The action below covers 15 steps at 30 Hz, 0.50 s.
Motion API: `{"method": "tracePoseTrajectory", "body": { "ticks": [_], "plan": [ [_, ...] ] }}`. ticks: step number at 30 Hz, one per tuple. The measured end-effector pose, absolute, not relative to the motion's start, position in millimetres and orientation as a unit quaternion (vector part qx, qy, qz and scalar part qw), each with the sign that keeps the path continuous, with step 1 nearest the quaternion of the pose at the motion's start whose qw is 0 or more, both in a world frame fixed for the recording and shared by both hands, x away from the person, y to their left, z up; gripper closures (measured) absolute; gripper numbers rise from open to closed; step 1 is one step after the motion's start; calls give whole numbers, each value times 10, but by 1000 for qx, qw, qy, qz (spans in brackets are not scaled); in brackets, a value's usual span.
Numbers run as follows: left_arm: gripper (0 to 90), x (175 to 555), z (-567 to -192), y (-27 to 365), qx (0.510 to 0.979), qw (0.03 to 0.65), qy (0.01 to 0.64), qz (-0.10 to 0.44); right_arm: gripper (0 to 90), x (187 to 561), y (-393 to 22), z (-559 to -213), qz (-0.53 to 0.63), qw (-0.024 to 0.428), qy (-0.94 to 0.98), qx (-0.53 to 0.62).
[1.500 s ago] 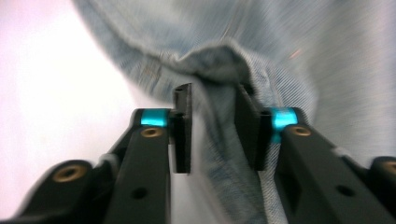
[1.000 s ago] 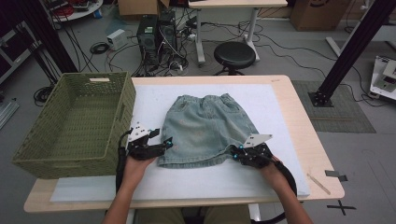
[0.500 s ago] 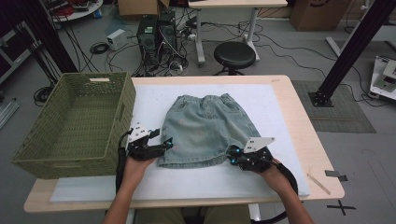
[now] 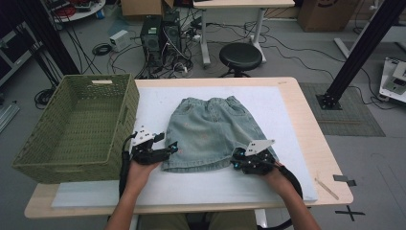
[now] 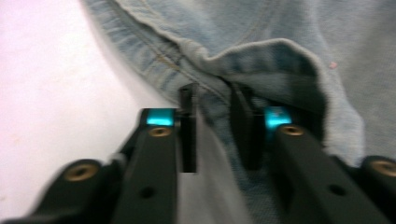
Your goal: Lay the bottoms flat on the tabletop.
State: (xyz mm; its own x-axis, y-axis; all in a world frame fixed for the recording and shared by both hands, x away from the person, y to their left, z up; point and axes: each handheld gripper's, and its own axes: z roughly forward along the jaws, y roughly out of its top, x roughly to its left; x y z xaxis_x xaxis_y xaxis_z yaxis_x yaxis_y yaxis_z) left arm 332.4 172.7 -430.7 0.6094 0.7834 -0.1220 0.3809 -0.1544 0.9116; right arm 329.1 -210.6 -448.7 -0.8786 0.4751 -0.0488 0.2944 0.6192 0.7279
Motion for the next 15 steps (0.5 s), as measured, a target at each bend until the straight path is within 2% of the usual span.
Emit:
{"method": "tracePoseTrajectory", "body": {
  "ticks": [3,5,15],
  "plan": [
    [331,3326,-4303,1727,733,516,397,196,706,3280,-2093,-4485,372,130,896,206],
    [331,3325,-4302,1726,735,515,396,196,786,3270,-2082,-4486,365,149,896,206],
    [334,3322,-4304,1717,736,513,398,195,897,3246,-2066,-4494,357,175,895,201]
  ]
}}
